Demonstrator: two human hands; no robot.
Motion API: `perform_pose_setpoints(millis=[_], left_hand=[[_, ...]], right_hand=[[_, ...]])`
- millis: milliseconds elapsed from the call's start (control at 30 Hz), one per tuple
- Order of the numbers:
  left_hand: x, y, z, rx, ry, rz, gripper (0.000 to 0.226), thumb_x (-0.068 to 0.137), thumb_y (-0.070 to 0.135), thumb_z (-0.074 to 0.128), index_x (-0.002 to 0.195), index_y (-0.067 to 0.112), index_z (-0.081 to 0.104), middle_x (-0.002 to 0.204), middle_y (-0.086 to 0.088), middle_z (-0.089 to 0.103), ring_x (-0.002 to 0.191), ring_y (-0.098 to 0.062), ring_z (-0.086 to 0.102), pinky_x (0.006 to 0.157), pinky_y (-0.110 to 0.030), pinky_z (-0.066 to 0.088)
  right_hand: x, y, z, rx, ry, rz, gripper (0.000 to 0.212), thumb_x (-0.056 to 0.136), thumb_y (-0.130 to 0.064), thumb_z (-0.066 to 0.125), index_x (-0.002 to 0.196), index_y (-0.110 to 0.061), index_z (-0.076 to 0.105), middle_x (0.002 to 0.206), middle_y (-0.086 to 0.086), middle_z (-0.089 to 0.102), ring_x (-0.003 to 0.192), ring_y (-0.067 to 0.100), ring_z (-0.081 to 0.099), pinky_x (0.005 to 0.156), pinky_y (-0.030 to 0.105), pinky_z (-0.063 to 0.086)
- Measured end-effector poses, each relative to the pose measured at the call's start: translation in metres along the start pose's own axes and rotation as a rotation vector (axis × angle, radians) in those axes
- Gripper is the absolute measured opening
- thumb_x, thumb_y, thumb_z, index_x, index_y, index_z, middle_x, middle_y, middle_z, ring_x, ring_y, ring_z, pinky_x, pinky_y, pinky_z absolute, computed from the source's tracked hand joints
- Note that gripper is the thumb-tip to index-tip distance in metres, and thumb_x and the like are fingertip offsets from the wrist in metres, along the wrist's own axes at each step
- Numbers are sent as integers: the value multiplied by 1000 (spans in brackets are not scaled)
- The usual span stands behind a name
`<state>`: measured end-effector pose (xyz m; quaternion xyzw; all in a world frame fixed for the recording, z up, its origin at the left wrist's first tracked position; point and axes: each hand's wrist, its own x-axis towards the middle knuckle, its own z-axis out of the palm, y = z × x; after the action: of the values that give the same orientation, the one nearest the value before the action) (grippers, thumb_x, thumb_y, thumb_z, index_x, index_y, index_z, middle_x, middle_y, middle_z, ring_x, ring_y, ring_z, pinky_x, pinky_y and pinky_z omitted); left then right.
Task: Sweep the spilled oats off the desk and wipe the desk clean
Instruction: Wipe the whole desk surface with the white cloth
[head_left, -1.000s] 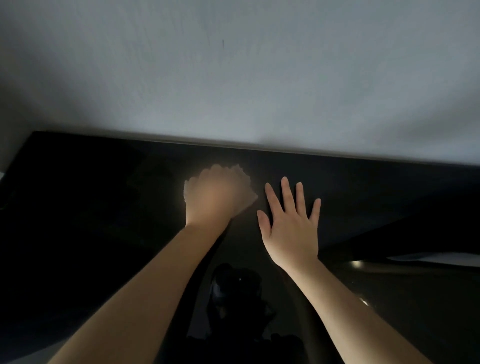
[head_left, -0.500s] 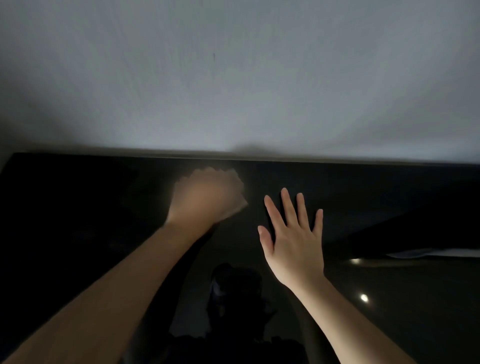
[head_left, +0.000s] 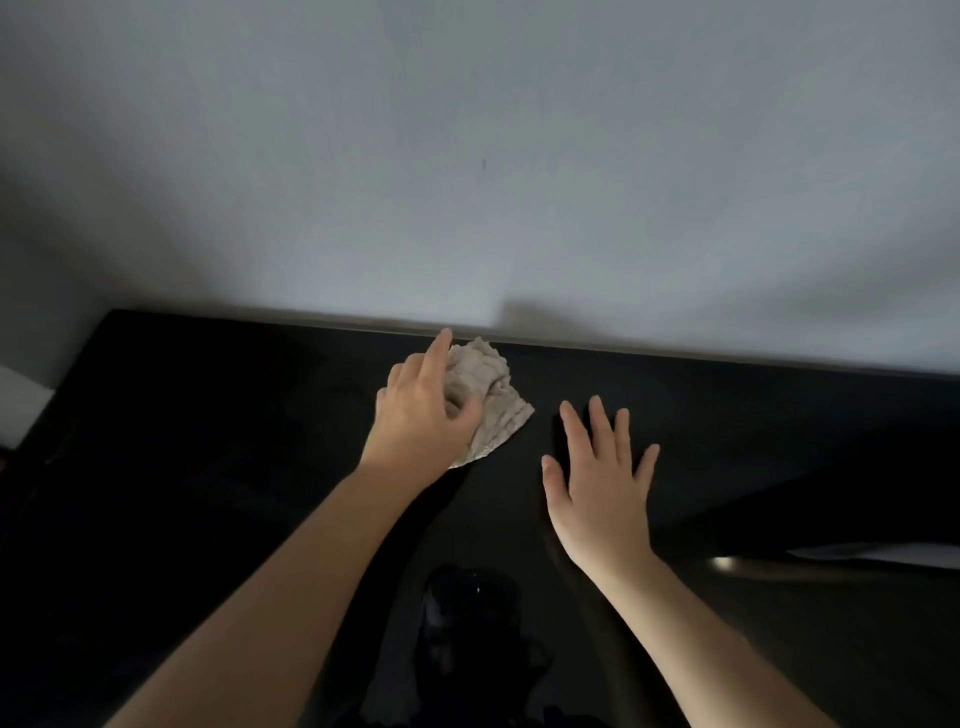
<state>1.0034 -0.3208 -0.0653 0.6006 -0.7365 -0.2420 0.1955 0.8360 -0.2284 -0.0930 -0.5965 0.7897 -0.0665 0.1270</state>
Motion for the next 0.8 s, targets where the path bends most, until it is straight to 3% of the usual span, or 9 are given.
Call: perform_pose_setpoints(millis=[100,200,333,400,500,600,700,800], left_hand=[[-21,-41,-30,107,72,10,63,92,36,52,149,20,29,145,-3,42,136,-19,33,112,-43,23],[-31,-89,-51,339,65,-69,63,94,43,47,149,21,28,154,-4,30,144,-20,21,118,-46,14],[-29,-137,-69,488,-20,-109,66,94,53,34,152,25,19,161,-3,11,148,-20,4,120,-48,4],[-26,-153,-74,523,-53,-61,69,92,59,25,153,28,16,161,-2,7,148,-19,2,120,-49,3],[-24,-163,-75,507,-62,-23,70,91,61,17,153,29,16,161,-1,7,148,-19,1,119,-50,2],[-25,-166,-73,495,-40,-9,70,91,63,12,152,29,16,161,-2,9,148,-19,2,119,-50,1],[-24,-168,-72,489,-38,-2,73,87,63,10,151,29,20,160,-3,13,148,-21,6,119,-52,2],[-23,-170,-71,485,-35,7,72,87,62,12,150,29,23,160,-4,16,148,-21,8,118,-52,4]], right_hand=[[8,-51,-11,276,75,-81,56,100,-36,35,153,-27,17,163,7,9,150,25,1,122,46,9],[18,-103,0,366,47,-110,56,101,-40,35,153,-29,17,162,14,9,149,32,1,121,46,15],[31,-136,19,257,52,45,67,97,-56,36,154,-25,19,161,21,2,148,40,-5,119,48,-1],[35,-140,21,310,69,57,61,96,-52,41,150,-26,28,161,18,2,148,37,-6,119,46,-5],[42,-128,24,384,145,41,42,97,-25,48,139,-26,43,161,13,14,149,32,1,122,48,4],[57,-115,25,349,244,142,51,96,-13,46,145,-23,37,159,11,24,149,31,10,122,48,10],[75,-138,34,349,311,175,45,92,-17,50,137,-24,51,149,3,43,144,29,27,121,47,11],[80,-157,39,340,259,-75,34,91,-29,53,124,-27,61,136,-7,55,137,21,39,117,44,27]])
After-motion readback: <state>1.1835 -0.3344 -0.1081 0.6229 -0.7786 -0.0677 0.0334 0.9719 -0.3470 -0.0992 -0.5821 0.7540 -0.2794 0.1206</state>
